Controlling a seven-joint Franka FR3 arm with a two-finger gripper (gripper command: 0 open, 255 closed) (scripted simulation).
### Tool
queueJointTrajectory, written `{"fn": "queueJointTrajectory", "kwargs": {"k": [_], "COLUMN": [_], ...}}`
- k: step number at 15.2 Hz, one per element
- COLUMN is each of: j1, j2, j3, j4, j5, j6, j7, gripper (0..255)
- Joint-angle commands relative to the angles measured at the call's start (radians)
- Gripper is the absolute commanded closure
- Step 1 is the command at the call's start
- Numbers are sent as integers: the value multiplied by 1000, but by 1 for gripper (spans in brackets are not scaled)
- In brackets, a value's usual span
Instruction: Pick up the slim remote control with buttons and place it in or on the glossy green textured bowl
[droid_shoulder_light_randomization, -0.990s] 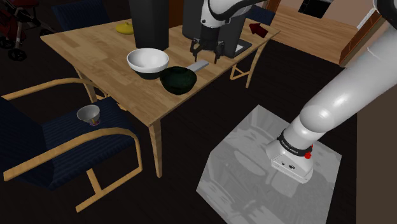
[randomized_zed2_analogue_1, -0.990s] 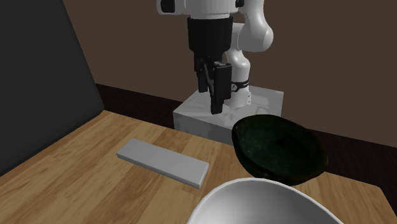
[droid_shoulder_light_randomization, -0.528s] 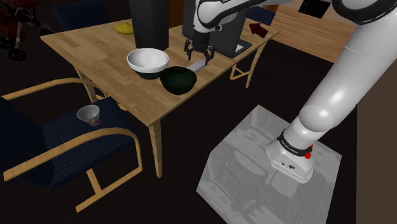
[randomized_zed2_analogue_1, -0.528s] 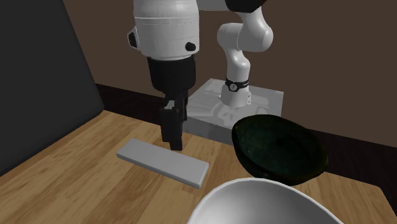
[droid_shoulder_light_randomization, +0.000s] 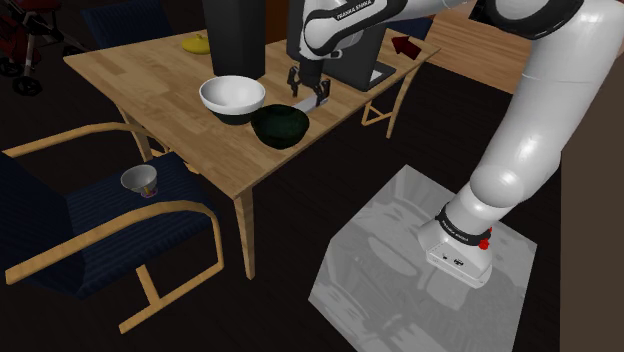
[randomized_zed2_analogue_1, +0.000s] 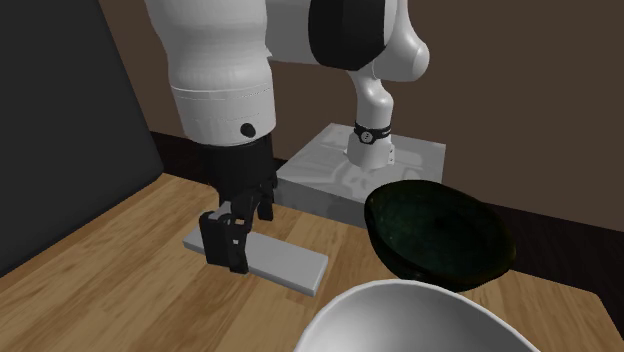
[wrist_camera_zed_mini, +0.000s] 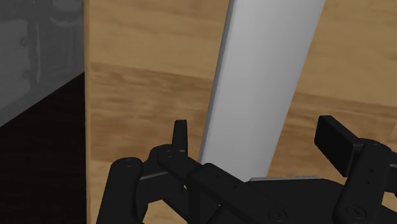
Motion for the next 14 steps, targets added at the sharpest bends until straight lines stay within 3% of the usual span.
{"fn": "queueJointTrajectory", "kwargs": {"k": [1,10,11,14], "j1": [2,3,3,3], "j2": [14,25,25,25], "j3": [-1,-3,-3,-3], "j4": [-10,-17,-17,-17], "j5": [-4,-7,-7,-7], "j6": [24,42,42,41], "j7": [4,6,6,7], "gripper": [0,0,255,255]}}
